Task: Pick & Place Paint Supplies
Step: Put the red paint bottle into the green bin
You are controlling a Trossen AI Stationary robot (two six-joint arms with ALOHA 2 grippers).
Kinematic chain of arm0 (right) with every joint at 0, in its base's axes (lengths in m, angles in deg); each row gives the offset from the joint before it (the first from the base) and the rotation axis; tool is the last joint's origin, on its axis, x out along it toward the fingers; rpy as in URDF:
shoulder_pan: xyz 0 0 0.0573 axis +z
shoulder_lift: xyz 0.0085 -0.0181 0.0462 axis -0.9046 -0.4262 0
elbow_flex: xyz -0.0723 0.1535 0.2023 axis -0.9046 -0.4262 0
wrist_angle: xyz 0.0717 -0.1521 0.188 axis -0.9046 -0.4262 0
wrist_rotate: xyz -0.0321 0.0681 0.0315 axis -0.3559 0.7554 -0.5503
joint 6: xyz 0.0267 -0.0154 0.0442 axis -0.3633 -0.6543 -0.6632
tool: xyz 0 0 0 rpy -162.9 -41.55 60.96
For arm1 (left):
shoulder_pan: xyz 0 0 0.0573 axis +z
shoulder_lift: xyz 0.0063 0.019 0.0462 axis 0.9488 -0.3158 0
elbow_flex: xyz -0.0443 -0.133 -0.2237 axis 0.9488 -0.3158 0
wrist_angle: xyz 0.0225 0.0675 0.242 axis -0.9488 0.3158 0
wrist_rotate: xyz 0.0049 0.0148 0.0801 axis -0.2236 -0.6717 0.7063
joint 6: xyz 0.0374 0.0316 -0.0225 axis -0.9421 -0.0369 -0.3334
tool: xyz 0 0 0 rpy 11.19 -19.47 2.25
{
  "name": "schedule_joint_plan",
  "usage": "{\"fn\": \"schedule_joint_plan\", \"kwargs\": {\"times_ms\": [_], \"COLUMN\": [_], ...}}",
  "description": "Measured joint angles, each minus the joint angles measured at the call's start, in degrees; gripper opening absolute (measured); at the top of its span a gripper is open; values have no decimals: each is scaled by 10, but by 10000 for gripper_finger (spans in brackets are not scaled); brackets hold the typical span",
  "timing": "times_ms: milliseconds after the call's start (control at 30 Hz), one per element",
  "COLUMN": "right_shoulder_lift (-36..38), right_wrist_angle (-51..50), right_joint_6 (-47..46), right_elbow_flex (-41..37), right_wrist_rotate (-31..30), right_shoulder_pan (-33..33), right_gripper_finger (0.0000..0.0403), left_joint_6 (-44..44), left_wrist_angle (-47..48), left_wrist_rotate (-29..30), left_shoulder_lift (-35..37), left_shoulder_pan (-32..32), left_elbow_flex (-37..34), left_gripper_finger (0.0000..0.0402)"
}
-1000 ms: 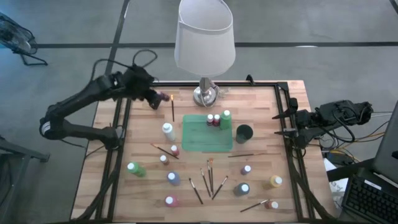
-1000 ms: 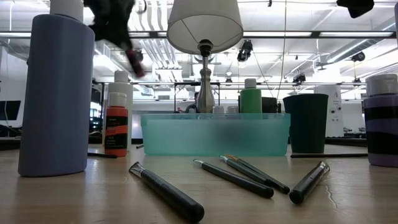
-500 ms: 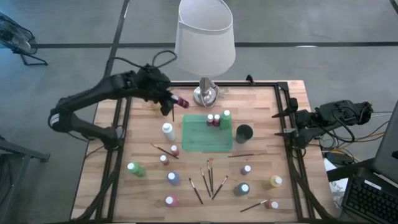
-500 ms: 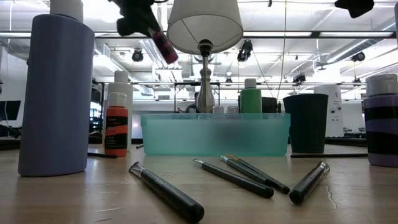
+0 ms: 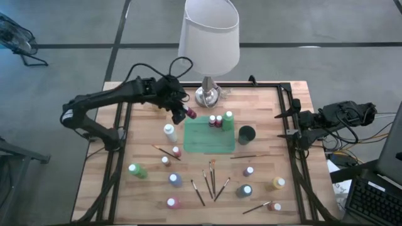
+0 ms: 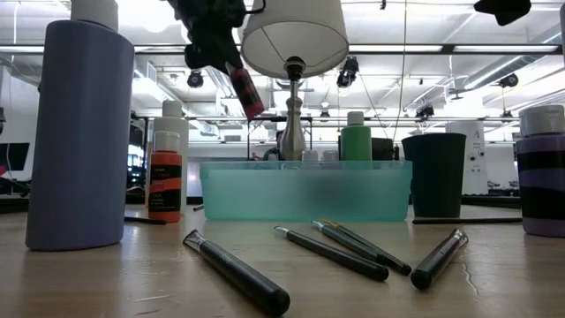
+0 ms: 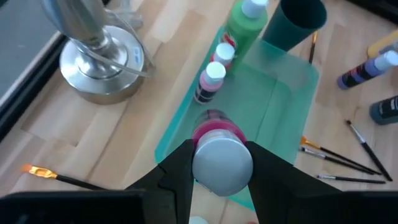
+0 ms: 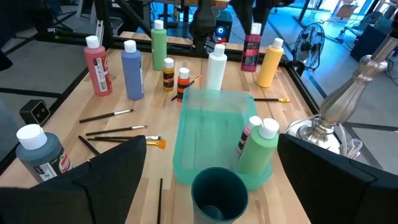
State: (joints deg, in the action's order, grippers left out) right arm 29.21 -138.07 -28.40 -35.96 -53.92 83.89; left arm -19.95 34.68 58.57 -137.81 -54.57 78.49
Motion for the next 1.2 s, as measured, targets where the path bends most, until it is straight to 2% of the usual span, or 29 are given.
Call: {"fn": "schedule_joint_plan", "kwargs": {"times_ms": [467,900,1200], "right_shoulder_lift": [0,0,0], "right_wrist_angle": [0,0,0], "right_joint_6": [0,0,0], "right_elbow_flex": [0,0,0], "right_wrist_rotate": [0,0,0], "right_shoulder_pan": [0,0,0], "right_gripper_finger": [307,270,244], "left_joint_6": [-10,-69,-90], "left_wrist_angle": [7,3,-10], "left_wrist_rotate": [9,-2,13], "left_shoulder_lift": [-12,-91,-146], "left_shoulder_pan": [-88,-85,-70], "left_elbow_flex": [-1,-1,-1], "left_gripper_finger": [125,126,126]}}
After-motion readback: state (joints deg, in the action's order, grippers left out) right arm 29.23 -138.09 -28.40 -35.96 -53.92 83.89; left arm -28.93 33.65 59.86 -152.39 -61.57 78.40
